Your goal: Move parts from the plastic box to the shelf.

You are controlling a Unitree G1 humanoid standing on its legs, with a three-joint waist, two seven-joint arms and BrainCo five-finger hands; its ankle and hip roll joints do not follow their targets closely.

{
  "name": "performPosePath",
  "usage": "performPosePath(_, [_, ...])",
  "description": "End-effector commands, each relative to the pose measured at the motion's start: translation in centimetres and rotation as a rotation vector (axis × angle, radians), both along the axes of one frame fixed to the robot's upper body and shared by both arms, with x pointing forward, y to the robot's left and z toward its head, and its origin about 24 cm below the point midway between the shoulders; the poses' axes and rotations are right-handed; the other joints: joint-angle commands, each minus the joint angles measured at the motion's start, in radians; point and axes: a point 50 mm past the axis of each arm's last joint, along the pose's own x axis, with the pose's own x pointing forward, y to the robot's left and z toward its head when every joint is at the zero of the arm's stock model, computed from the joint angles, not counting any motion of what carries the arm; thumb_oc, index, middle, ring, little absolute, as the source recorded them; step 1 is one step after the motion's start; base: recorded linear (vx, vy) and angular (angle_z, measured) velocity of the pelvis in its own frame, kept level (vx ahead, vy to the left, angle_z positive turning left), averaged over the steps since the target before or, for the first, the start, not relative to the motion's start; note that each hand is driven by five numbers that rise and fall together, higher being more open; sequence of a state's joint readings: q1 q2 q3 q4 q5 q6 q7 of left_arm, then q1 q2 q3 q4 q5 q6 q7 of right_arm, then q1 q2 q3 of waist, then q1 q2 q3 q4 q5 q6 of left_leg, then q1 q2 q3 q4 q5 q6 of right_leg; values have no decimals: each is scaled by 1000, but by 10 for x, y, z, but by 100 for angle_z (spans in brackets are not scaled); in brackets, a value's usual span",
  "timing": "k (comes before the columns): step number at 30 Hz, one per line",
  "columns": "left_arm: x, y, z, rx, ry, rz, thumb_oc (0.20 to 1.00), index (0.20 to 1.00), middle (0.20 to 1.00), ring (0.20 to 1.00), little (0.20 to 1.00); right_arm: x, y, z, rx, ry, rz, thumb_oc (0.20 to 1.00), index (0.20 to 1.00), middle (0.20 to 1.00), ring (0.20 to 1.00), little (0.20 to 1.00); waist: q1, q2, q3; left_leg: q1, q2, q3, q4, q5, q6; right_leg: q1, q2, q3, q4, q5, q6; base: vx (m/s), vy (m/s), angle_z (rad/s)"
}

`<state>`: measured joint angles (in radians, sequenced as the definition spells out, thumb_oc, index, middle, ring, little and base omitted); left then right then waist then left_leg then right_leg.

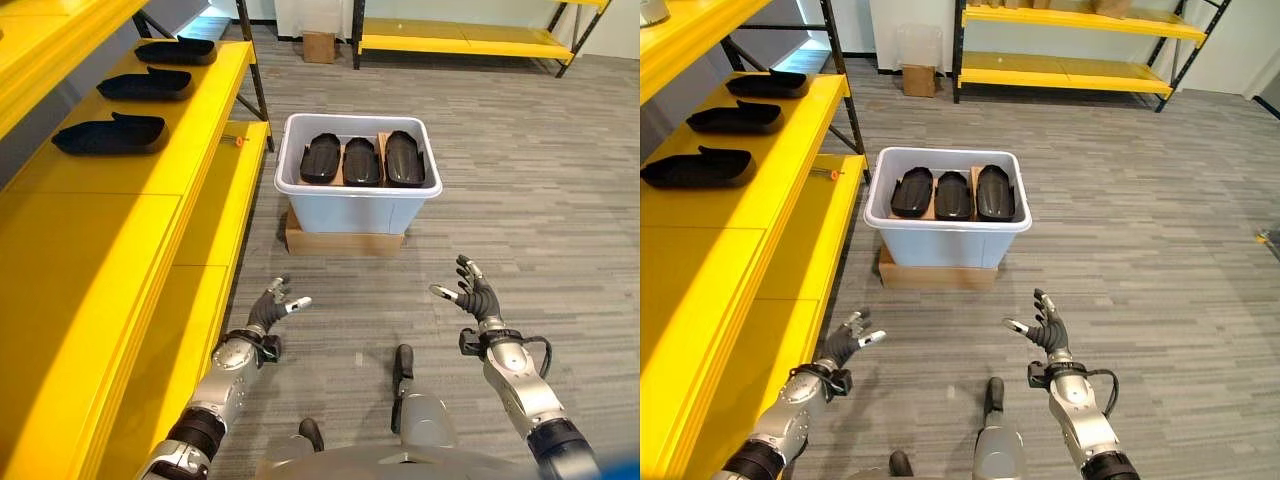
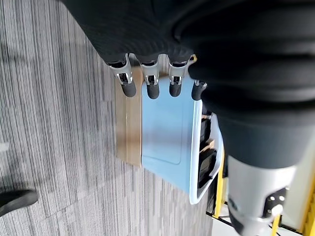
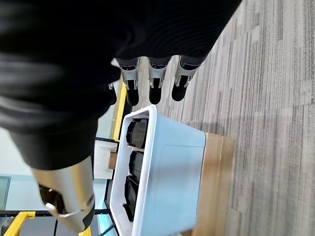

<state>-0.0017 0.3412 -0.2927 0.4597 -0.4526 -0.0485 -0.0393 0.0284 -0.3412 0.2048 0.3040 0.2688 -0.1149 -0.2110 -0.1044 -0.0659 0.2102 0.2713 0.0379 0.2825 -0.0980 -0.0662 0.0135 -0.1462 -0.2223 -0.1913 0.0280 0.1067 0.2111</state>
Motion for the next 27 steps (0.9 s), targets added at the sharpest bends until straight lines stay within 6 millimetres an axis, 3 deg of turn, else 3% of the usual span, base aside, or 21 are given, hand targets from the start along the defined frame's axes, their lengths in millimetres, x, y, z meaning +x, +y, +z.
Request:
performPosePath(1, [27, -18, 34, -4, -187, -100, 1000, 1000, 1000, 1000, 1000, 16, -12, 26, -42, -137, -74, 1000, 1000, 1000, 1000, 1000, -21, 11, -14, -37, -38, -38, 38, -90, 46, 18, 57, 47, 58, 61, -8, 345, -137, 65])
performPosePath(4, [27, -21, 34, -11, -182, -105, 1000, 1000, 1000, 1000, 1000, 16, -16, 23, -60, -118, -150, 1000, 1000, 1000, 1000, 1000, -24, 13, -19, -40, -34, -22, 79, -105, 48, 20, 79, 28, 99, 11, -25, 359, -144, 53])
performPosePath(5, [27, -22, 34, -19, -180, -107, 1000, 1000, 1000, 1000, 1000, 16, -19, 23, -57, -115, -191, 1000, 1000, 1000, 1000, 1000, -25, 21, -23, -37, -29, -20, 95, -122, 49, 26, 93, 21, 118, -30, -28, 208, -101, -17])
performPosePath(9, [25, -26, 33, -50, -179, -81, 1000, 1000, 1000, 1000, 1000, 18, -28, 27, -125, -138, -243, 1000, 1000, 1000, 1000, 1000, -34, 26, -33, -45, -24, 7, 158, -143, 49, 60, 135, 9, 134, -104, -89, 380, -166, -3])
performPosePath(15, [21, -31, 33, -104, -187, -76, 1000, 1000, 1000, 1000, 1000, 18, -33, 35, -158, -189, -255, 1000, 1000, 1000, 1000, 1000, -42, 32, -51, -68, -10, 8, 246, -153, 33, 108, 172, 29, 118, -143, -136, 302, -175, -8])
performPosePath(18, [26, -27, 39, -109, -239, -13, 1000, 1000, 1000, 1000, 1000, 18, -37, 41, -184, -227, -237, 1000, 1000, 1000, 1000, 1000, -56, 42, -63, -88, 23, 26, 341, -100, 4, 130, 197, 33, 112, -176, -170, 253, -183, -10])
performPosePath(20, [34, -20, 52, -133, -318, 55, 1000, 1000, 1000, 1000, 1000, 15, -42, 48, -197, -271, -227, 1000, 1000, 1000, 1000, 1000, -67, 56, -71, -117, 80, 49, 491, -31, -49, 164, 218, 12, 89, -215, -197, 264, -219, -10])
performPosePath(21, [35, -19, 55, -136, -333, 66, 1000, 1000, 1000, 1000, 1000, 15, -43, 49, -201, -280, -230, 1000, 1000, 1000, 1000, 1000, -65, 56, -70, -140, 90, 45, 534, -8, -60, 172, 221, 11, 81, -216, -204, 171, -263, 6])
performPosePath(22, [40, -12, 65, -137, -386, 108, 1000, 1000, 1000, 1000, 1000, 12, -47, 50, -201, -296, -247, 1000, 1000, 1000, 1000, 1000, -55, 41, -58, -233, 121, 45, 656, 25, -71, 196, 219, 13, 63, -215, -219, 136, -203, 12])
performPosePath(24, [42, -7, 69, -127, -400, 119, 1000, 1000, 1000, 1000, 1000, 12, -49, 51, -178, -303, -254, 1000, 1000, 1000, 1000, 1000, -55, 36, -41, -296, 151, 58, 673, 15, -62, 214, 219, 22, 60, -220, -222, 165, -101, 10])
performPosePath(27, [41, -1, 68, -110, -393, 147, 1000, 1000, 1000, 1000, 1000, 14, -47, 53, -180, -304, -224, 1000, 1000, 1000, 1000, 1000, -59, 39, -35, -298, 158, 99, 545, 33, -59, 235, 217, 29, 52, -226, -214, 142, 86, -10])
